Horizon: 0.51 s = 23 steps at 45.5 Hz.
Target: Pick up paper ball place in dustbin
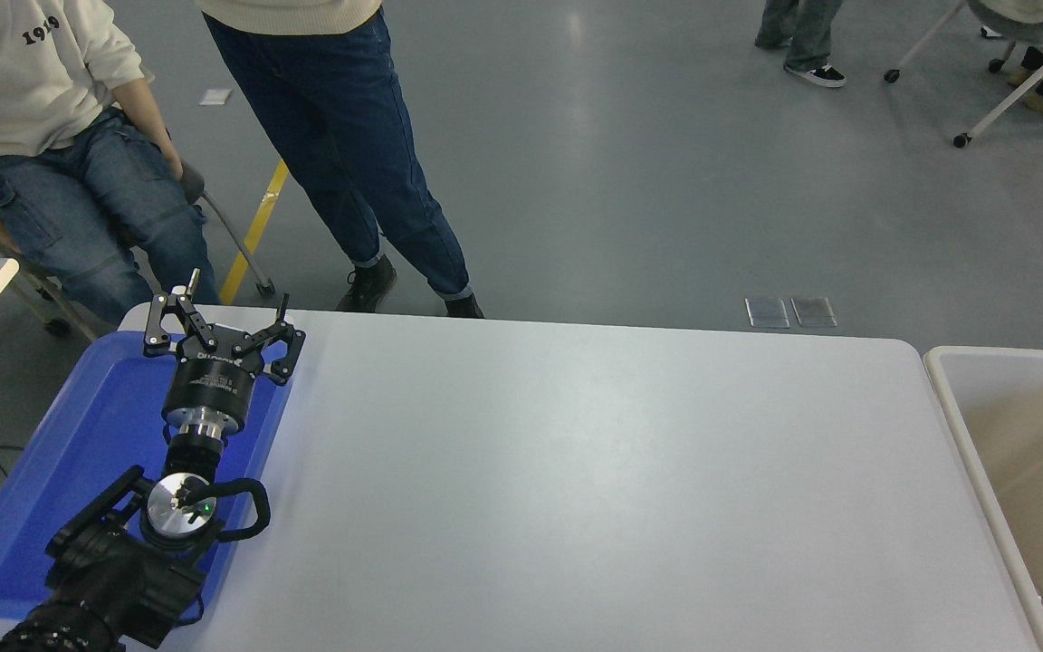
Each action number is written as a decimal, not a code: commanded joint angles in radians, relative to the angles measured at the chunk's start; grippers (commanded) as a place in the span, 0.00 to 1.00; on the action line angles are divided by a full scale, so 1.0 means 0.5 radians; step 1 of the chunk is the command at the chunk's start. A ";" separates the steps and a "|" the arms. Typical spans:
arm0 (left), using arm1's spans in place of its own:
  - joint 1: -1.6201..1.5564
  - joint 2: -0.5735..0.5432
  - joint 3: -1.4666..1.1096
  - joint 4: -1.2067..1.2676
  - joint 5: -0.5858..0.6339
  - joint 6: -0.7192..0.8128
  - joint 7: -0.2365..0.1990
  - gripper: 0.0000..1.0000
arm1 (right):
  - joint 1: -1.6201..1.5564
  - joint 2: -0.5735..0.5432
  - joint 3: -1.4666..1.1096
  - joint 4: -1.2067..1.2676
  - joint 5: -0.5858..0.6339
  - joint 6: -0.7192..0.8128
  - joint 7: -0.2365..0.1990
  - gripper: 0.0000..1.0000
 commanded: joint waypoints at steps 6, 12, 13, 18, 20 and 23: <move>0.000 0.000 0.000 0.000 0.000 0.000 0.000 1.00 | -0.424 0.123 0.315 -0.105 0.006 -0.517 0.004 0.00; 0.000 0.000 0.000 0.000 0.000 0.000 0.000 1.00 | -0.611 0.277 0.447 -0.280 0.006 -0.603 0.007 0.00; 0.000 0.000 0.000 0.000 -0.003 0.000 0.000 1.00 | -0.642 0.304 0.472 -0.317 0.006 -0.609 0.007 0.00; 0.000 0.000 0.000 0.000 0.000 0.000 0.000 1.00 | -0.771 0.424 0.606 -0.480 0.006 -0.652 0.007 0.00; 0.000 0.000 0.000 0.000 0.000 0.000 0.000 1.00 | -0.808 0.458 0.659 -0.523 0.006 -0.670 0.010 0.00; 0.000 0.000 0.000 0.000 0.000 0.000 0.000 1.00 | -0.857 0.501 0.726 -0.569 0.006 -0.682 0.010 0.00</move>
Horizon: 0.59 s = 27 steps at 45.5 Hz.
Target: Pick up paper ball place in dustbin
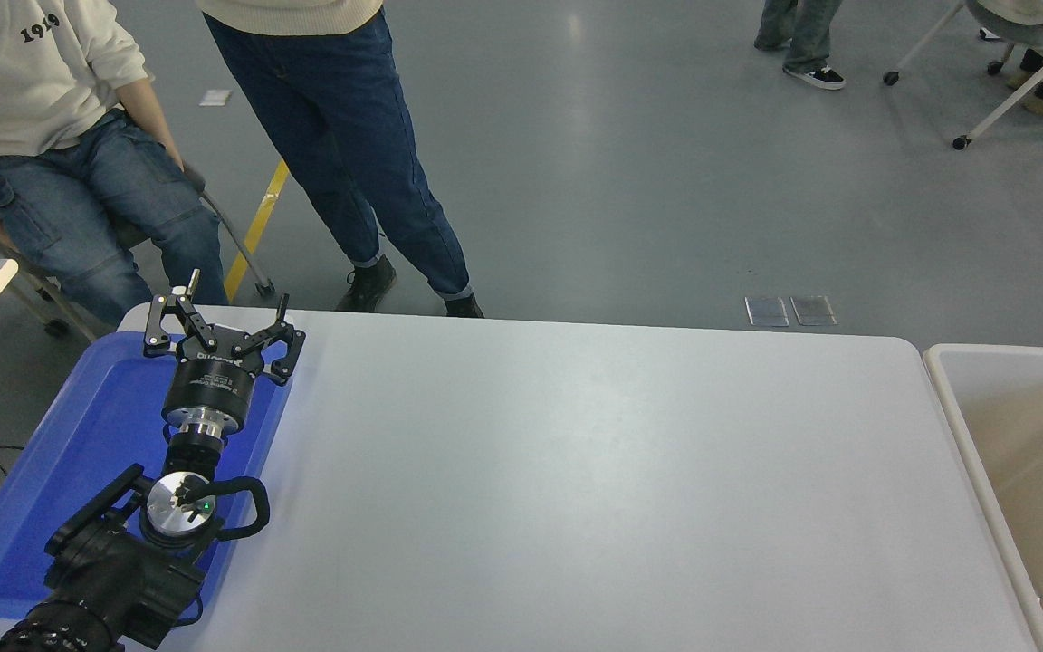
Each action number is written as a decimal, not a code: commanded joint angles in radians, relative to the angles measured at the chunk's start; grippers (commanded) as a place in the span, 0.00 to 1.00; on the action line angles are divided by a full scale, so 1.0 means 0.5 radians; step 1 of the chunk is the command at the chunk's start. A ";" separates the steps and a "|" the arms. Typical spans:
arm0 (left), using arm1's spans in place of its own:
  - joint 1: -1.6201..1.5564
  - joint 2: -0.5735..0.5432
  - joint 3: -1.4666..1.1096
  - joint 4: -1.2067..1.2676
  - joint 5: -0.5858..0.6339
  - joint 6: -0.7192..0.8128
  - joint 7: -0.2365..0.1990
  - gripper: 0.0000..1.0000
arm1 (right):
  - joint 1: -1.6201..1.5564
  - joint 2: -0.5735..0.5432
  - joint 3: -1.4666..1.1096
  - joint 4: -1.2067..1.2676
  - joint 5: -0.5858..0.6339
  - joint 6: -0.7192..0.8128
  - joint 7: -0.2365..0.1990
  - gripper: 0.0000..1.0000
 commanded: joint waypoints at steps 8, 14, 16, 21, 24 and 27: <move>0.000 0.000 0.000 0.000 -0.003 0.000 0.000 1.00 | -0.382 0.367 0.413 -0.501 0.000 -0.142 0.010 0.00; 0.000 0.000 0.000 0.000 -0.003 0.000 0.000 1.00 | -0.434 0.508 0.468 -0.746 0.000 -0.148 0.013 0.00; 0.000 0.000 0.000 0.000 -0.003 0.000 0.000 1.00 | -0.452 0.542 0.474 -0.805 0.000 -0.172 0.013 0.00; 0.000 0.000 0.000 0.000 -0.003 0.000 0.000 1.00 | -0.489 0.615 0.477 -0.888 0.000 -0.274 0.013 0.00; 0.000 0.000 0.000 0.000 -0.003 0.000 0.000 1.00 | -0.492 0.640 0.477 -0.906 0.000 -0.341 0.013 0.00; 0.000 0.000 0.000 0.000 -0.003 0.000 0.000 1.00 | -0.495 0.658 0.483 -0.909 0.000 -0.403 0.013 0.00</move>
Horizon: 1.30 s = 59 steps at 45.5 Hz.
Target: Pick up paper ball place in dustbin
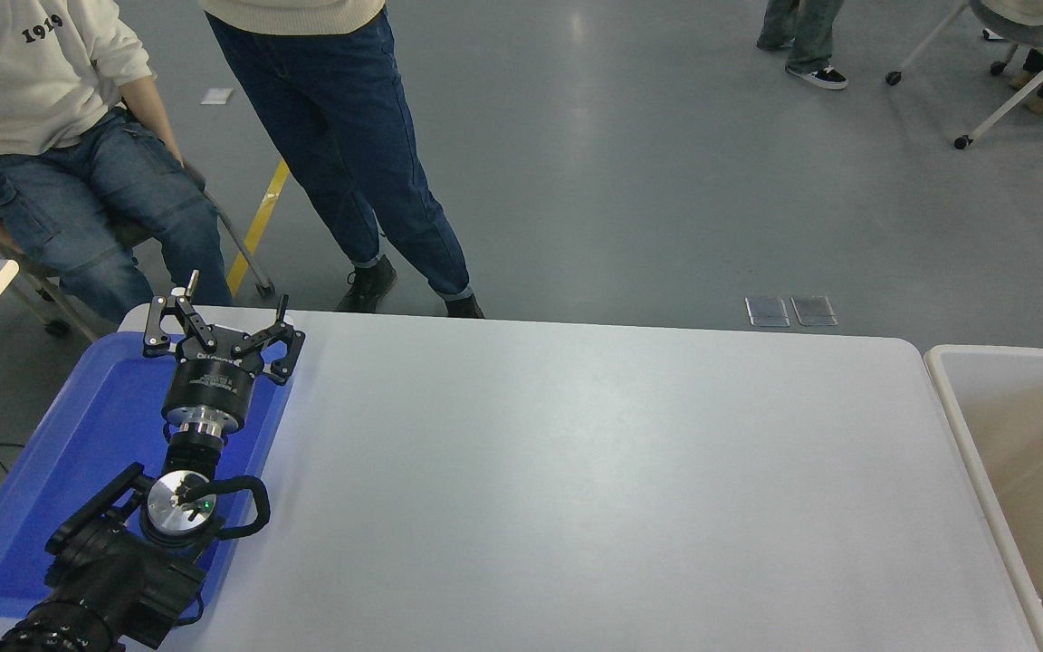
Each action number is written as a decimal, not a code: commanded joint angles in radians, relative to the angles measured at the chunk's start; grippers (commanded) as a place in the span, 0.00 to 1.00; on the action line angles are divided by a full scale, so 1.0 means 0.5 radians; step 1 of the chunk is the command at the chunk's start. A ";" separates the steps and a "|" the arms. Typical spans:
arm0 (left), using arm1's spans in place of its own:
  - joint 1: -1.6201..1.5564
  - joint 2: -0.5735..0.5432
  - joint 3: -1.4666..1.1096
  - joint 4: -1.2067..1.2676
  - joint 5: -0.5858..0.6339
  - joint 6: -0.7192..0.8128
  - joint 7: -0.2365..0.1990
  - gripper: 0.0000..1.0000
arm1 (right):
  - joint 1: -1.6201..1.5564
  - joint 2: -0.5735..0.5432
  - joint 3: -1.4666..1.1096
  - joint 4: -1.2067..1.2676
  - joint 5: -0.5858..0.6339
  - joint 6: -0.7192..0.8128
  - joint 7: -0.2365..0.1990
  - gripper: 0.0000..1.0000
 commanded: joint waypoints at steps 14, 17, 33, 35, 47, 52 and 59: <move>0.000 0.000 0.000 0.000 0.002 0.000 0.000 1.00 | -0.081 0.224 0.072 -0.223 0.089 -0.251 0.002 0.00; 0.000 0.000 0.000 0.000 -0.001 0.000 0.000 1.00 | -0.081 0.230 0.072 -0.226 0.089 -0.251 0.002 0.00; 0.000 0.000 0.000 0.000 0.002 0.000 0.000 1.00 | -0.142 0.230 0.053 -0.217 0.086 -0.251 0.002 0.02; 0.000 0.000 0.000 0.000 0.002 0.000 0.000 1.00 | -0.143 0.230 0.053 -0.217 0.086 -0.251 0.002 0.13; 0.000 0.000 0.000 0.000 0.002 0.000 0.000 1.00 | -0.143 0.208 0.078 -0.211 0.089 -0.346 0.002 0.81; 0.000 0.000 0.000 0.000 0.002 0.000 0.000 1.00 | -0.143 0.211 0.078 -0.205 0.089 -0.367 0.002 0.87; 0.000 0.000 0.000 0.000 0.002 0.000 0.000 1.00 | -0.140 0.211 0.078 -0.202 0.089 -0.370 0.002 0.89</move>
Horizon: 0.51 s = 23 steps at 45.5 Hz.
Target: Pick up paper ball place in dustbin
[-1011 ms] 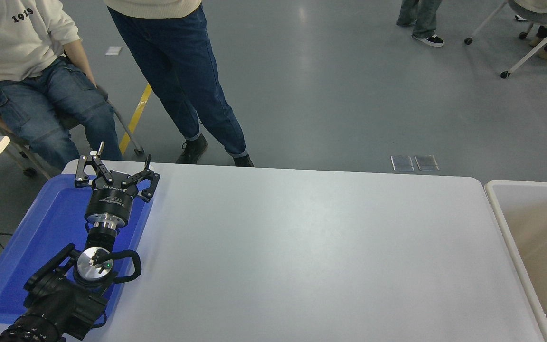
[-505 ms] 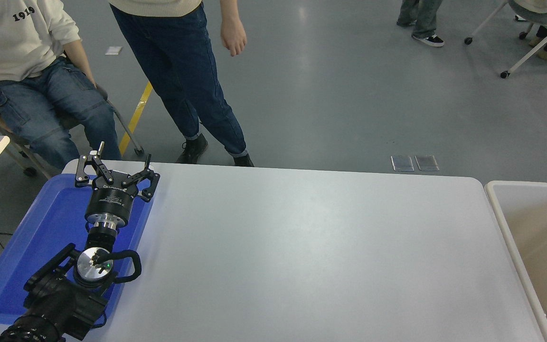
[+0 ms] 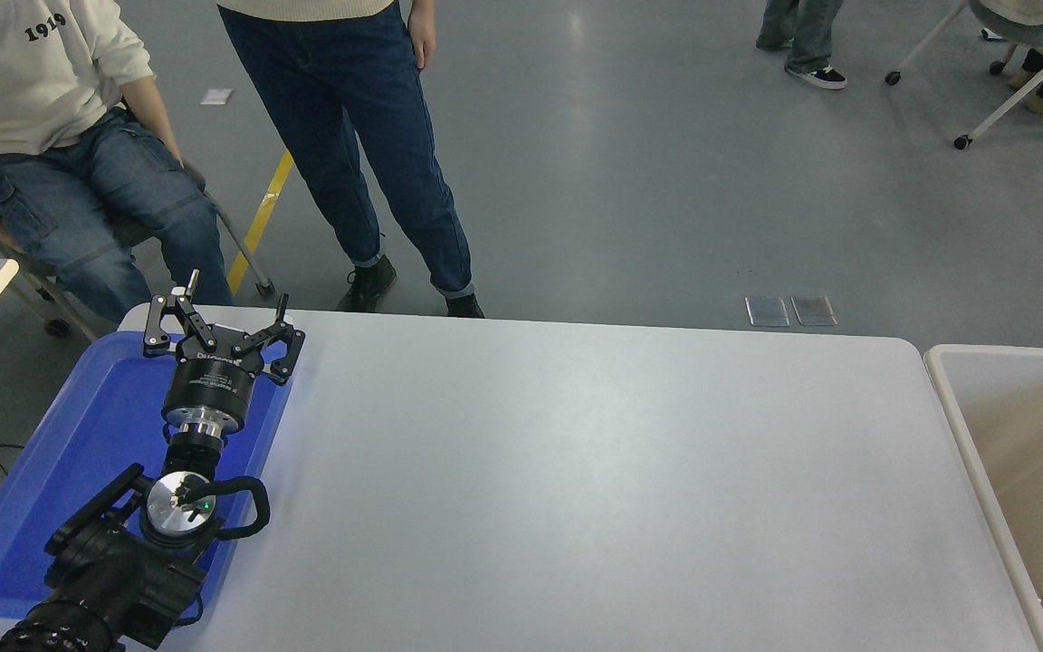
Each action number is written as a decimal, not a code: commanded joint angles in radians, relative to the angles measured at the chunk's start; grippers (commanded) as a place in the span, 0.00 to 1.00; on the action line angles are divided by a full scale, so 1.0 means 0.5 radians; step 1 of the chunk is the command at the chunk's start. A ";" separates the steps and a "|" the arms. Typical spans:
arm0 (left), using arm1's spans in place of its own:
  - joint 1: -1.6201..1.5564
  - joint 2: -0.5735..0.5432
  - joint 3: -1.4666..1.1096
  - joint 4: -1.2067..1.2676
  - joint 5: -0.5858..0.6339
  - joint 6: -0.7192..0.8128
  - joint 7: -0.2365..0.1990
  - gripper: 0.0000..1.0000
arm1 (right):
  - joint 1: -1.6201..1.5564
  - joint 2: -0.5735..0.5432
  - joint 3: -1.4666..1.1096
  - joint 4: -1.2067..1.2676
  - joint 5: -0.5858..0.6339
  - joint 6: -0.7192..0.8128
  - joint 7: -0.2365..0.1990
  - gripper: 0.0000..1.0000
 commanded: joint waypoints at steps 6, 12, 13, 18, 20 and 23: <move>0.000 0.000 0.000 0.000 0.001 0.000 0.000 1.00 | 0.006 -0.007 0.022 0.041 0.001 -0.032 0.000 1.00; 0.000 0.000 0.000 0.000 0.001 0.000 0.000 1.00 | 0.015 -0.032 0.227 0.056 0.001 -0.032 0.000 1.00; 0.000 0.000 0.000 0.000 -0.002 0.000 0.000 1.00 | 0.018 -0.044 0.283 0.065 0.001 -0.032 0.000 1.00; 0.000 0.000 0.000 0.000 0.001 0.000 0.000 1.00 | 0.027 -0.139 0.574 0.151 -0.002 -0.023 0.000 1.00; 0.000 0.000 0.000 0.000 0.001 0.000 0.000 1.00 | 0.030 -0.179 0.648 0.194 -0.005 -0.023 0.000 1.00; 0.000 0.000 0.000 0.000 0.001 0.000 0.000 1.00 | 0.037 -0.240 0.722 0.280 -0.005 -0.014 0.000 1.00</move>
